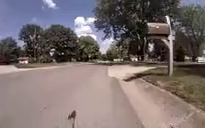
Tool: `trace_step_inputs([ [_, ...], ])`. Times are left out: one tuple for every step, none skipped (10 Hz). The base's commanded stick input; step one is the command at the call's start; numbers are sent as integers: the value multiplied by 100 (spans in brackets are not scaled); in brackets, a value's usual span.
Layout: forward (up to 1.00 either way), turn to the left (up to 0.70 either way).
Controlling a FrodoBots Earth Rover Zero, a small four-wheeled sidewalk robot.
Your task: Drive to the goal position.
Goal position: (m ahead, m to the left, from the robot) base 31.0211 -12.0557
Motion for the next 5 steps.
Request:
trace_step_inputs([
  [100, 0],
  [100, 0],
  [100, 0],
  [100, 0],
  [100, 0],
])
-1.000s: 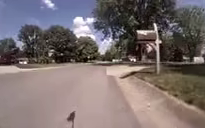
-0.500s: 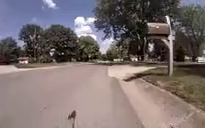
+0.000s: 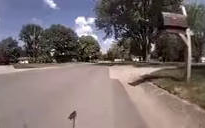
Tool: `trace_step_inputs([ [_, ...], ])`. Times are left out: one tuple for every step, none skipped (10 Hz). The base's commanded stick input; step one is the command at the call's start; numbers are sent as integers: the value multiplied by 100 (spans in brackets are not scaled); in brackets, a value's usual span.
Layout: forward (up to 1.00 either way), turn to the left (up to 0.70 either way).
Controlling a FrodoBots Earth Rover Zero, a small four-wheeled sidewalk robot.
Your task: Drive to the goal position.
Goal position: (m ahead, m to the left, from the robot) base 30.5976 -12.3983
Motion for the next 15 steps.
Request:
trace_step_inputs([
  [100, 0],
  [100, 0],
  [100, 0],
  [100, 0],
  [100, 0],
  [100, 0],
  [100, 0],
  [100, 0],
  [100, 0],
  [100, 0],
  [100, 0],
  [100, -4],
  [100, -36],
  [100, -25],
  [100, -4],
])
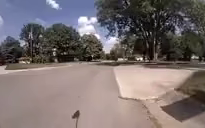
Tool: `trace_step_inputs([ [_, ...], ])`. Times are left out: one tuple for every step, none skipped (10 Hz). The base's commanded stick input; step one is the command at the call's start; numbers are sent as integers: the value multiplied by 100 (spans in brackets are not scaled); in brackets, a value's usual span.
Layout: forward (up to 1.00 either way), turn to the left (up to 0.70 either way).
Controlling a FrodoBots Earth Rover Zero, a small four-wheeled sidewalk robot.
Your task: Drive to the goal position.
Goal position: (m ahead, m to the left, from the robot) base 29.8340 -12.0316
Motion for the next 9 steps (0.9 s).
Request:
trace_step_inputs([
  [100, 0],
  [100, 0],
  [100, 0],
  [100, 0],
  [100, 0],
  [100, 0],
  [100, 0],
  [100, 0],
  [100, 0],
])
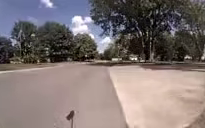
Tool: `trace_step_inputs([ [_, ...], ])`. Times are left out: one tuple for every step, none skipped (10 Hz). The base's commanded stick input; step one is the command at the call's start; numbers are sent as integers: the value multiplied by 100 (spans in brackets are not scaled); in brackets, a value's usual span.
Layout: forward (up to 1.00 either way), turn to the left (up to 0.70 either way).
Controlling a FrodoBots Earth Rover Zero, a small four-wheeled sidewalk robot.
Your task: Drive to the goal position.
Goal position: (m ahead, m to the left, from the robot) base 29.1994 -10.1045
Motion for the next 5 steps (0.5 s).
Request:
trace_step_inputs([
  [100, 0],
  [100, 0],
  [100, 0],
  [100, 0],
  [100, 0],
])
